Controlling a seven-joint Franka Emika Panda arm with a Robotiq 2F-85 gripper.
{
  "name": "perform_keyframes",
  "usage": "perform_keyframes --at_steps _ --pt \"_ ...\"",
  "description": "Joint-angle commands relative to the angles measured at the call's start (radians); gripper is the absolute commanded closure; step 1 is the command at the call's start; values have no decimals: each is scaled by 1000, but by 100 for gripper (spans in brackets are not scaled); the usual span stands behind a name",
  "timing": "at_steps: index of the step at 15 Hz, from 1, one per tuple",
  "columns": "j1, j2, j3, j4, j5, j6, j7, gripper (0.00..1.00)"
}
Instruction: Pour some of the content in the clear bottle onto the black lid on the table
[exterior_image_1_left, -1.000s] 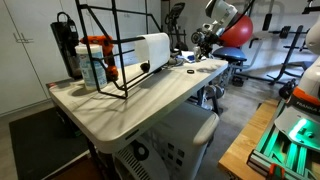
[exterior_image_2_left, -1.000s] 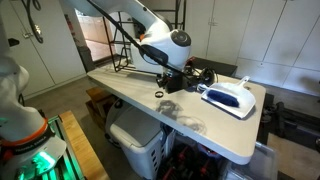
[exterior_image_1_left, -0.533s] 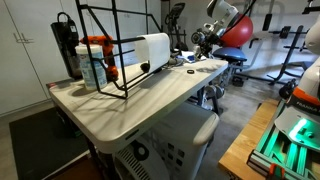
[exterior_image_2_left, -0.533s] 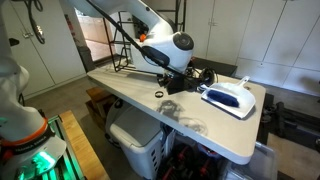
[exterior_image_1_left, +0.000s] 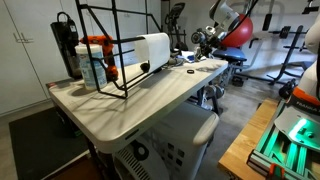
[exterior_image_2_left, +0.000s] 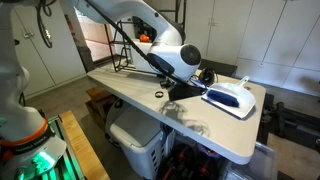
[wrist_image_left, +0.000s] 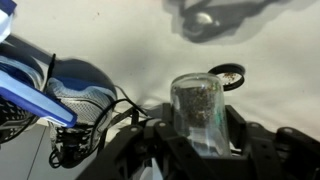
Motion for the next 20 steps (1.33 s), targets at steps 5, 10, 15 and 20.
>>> perform_keyframes --at_steps 5,10,15,20 --pt "-13 164 -8 129 167 -55 -71 72" --pt "-10 231 -5 189 202 -55 -59 72" --pt "-19 233 2 213 235 -68 -82 72" --pt "-7 248 -11 237 237 -87 -64 72"
